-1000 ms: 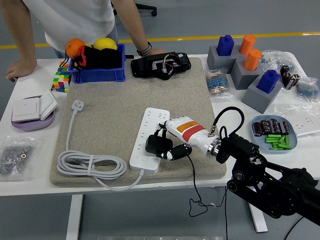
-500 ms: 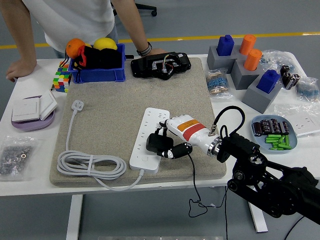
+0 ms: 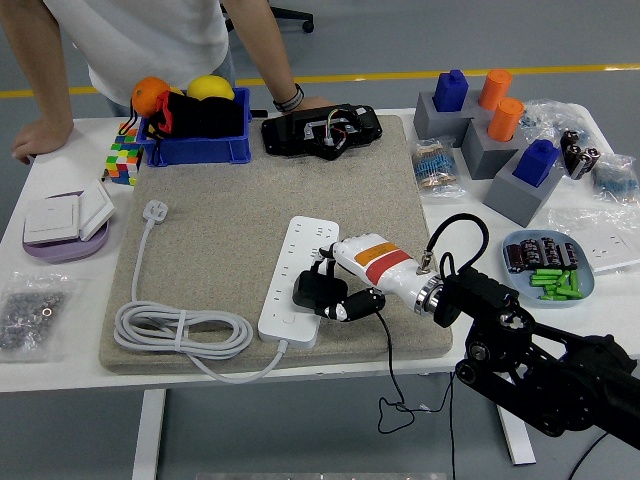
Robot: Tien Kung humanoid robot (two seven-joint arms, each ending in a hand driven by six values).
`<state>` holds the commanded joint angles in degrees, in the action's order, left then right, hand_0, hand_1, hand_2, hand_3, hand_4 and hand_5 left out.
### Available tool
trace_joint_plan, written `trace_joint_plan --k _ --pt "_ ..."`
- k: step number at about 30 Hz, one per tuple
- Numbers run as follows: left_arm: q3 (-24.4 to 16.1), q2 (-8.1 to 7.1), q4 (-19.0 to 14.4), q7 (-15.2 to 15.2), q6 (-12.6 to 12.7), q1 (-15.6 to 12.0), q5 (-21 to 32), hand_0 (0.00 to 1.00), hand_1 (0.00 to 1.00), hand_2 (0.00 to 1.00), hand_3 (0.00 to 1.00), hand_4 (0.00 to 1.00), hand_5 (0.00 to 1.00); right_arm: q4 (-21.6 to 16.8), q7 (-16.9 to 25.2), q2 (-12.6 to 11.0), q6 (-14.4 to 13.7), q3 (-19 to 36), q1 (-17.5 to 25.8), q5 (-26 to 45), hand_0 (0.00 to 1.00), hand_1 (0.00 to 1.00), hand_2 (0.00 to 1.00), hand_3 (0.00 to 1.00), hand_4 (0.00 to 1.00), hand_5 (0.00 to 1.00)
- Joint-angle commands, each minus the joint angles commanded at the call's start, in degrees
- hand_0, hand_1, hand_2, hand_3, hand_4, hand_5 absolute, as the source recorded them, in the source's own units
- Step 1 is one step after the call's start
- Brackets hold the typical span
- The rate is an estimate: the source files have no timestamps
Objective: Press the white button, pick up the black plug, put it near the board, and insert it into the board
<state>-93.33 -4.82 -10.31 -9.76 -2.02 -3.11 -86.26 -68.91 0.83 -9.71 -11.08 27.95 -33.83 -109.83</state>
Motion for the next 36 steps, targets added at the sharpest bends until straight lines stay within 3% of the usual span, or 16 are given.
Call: trace_joint_plan --k 8,9,14,15,36 --pt "0.06 -0.18 0.00 -0.07 0.01 -0.03 -0.10 0.624 0.632 0.640 0.694 0.588 0.373 0.24 0.26 -0.01 -0.50 0.30 0.04 -0.74 0.002 0.002 0.082 0.084 0.591 0.174" --pt "0.09 -0.18 0.00 -0.07 0.01 -0.07 -0.05 0.624 0.631 0.640 0.695 0.589 0.374 0.30 0.31 0.04 -0.57 0.38 0.05 -0.84 0.002 0.035 0.131 0.144 0.674 0.185" --pt "0.30 -0.18 0.00 -0.09 0.00 -0.17 0.07 0.624 0.631 0.640 0.695 0.589 0.374 0.42 0.40 0.11 -0.93 0.49 0.13 -1.10 0.002 0.035 0.131 0.144 0.674 0.185" --pt "0.33 -0.18 0.00 -0.08 0.01 -0.19 0.09 0.624 0.632 0.640 0.694 0.589 0.373 0.44 0.39 0.12 -0.91 0.49 0.14 -1.10 0.016 0.105 0.185 0.215 0.850 0.281" --pt "0.12 -0.05 0.00 -0.07 -0.01 -0.21 -0.15 0.624 0.632 0.640 0.694 0.588 0.373 0.52 0.58 0.04 -0.69 1.13 0.29 -0.81 0.071 0.167 0.243 0.288 0.918 0.301"
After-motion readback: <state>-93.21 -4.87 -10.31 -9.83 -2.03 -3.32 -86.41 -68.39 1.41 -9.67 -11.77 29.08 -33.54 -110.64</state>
